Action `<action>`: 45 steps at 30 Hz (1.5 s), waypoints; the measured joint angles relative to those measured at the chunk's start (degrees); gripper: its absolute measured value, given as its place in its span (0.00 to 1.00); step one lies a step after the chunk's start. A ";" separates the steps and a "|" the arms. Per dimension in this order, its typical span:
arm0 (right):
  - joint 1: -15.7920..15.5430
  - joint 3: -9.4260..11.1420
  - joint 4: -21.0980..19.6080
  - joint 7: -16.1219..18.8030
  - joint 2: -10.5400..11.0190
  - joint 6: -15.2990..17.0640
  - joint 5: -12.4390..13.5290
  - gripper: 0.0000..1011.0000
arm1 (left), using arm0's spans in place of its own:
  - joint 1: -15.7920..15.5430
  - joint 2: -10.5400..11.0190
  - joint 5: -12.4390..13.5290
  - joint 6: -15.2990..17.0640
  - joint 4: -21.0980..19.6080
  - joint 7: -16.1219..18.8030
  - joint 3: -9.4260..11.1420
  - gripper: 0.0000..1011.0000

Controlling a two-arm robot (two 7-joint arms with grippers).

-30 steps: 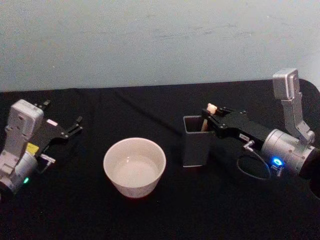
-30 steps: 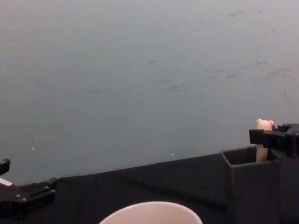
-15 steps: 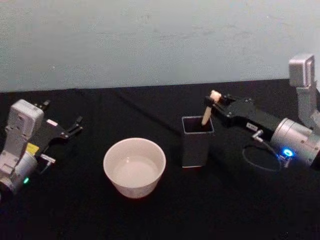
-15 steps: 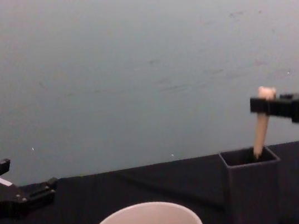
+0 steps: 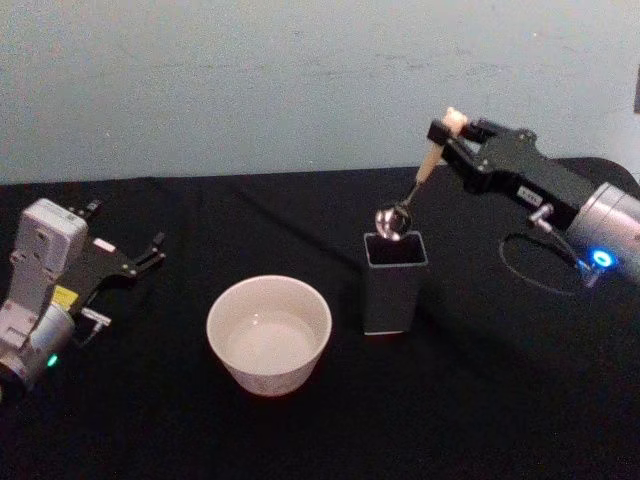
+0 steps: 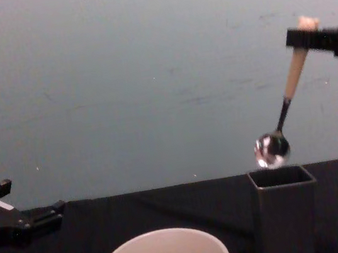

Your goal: Pick up the stirring spoon with one hand, stir inside the cup, then place it back in its original position.

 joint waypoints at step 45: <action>4.99 -15.02 3.61 7.29 -2.42 -0.95 -4.92 0.21 | 0.00 0.00 0.00 0.00 0.00 0.00 0.00 0.99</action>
